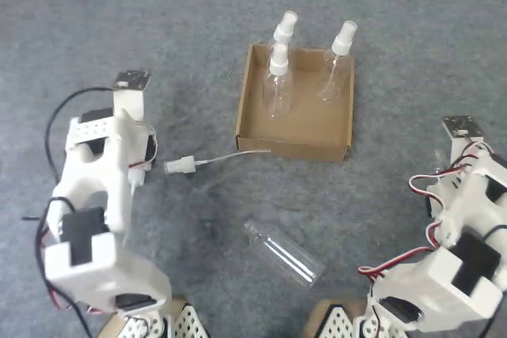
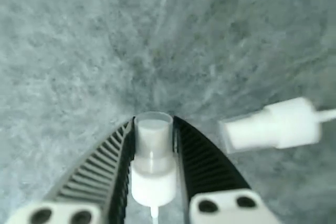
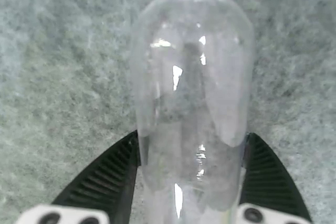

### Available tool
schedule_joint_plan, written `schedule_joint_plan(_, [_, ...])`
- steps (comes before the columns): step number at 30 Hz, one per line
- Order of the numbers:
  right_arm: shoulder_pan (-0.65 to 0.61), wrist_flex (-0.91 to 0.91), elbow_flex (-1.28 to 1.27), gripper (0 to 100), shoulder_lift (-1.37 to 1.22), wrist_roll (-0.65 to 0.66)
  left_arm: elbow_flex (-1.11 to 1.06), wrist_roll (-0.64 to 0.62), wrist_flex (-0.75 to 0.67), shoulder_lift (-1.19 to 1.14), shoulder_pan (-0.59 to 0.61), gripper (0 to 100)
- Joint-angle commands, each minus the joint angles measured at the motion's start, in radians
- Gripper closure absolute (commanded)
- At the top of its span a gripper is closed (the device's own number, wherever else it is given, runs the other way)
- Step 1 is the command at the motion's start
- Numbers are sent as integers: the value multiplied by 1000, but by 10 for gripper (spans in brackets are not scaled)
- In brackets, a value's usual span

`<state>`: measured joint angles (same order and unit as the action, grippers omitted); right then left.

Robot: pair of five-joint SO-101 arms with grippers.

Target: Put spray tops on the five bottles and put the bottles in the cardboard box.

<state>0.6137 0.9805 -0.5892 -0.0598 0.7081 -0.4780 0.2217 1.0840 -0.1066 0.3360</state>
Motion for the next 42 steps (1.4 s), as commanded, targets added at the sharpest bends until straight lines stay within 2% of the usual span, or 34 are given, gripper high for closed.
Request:
schedule_joint_plan(1, [-8,-18,31,749,7,2,81,-60,109,199,-43,988])
schedule_joint_plan(5, [-16,-22,31,749,7,2,54,-112,166,427,-127,988])
schedule_joint_plan(8, [-16,-22,31,750,8,3,-15,-129,150,577,-157,988])
schedule_joint_plan(12, [-10,-12,31,750,8,80,-168,-178,37,713,-158,988])
schedule_joint_plan(17, [-8,33,31,749,8,80,-414,-218,-152,818,-184,988])
schedule_joint_plan(21, [-15,76,31,723,18,78,-536,-218,-265,885,-230,988])
schedule_joint_plan(27, [-10,148,38,634,22,78,-584,-219,-261,925,-296,988])
schedule_joint_plan(36, [-16,189,32,634,189,-9,-625,-219,-259,927,-310,988])
schedule_joint_plan(42, [-36,243,41,634,300,-12,-627,-219,-259,927,-311,988])
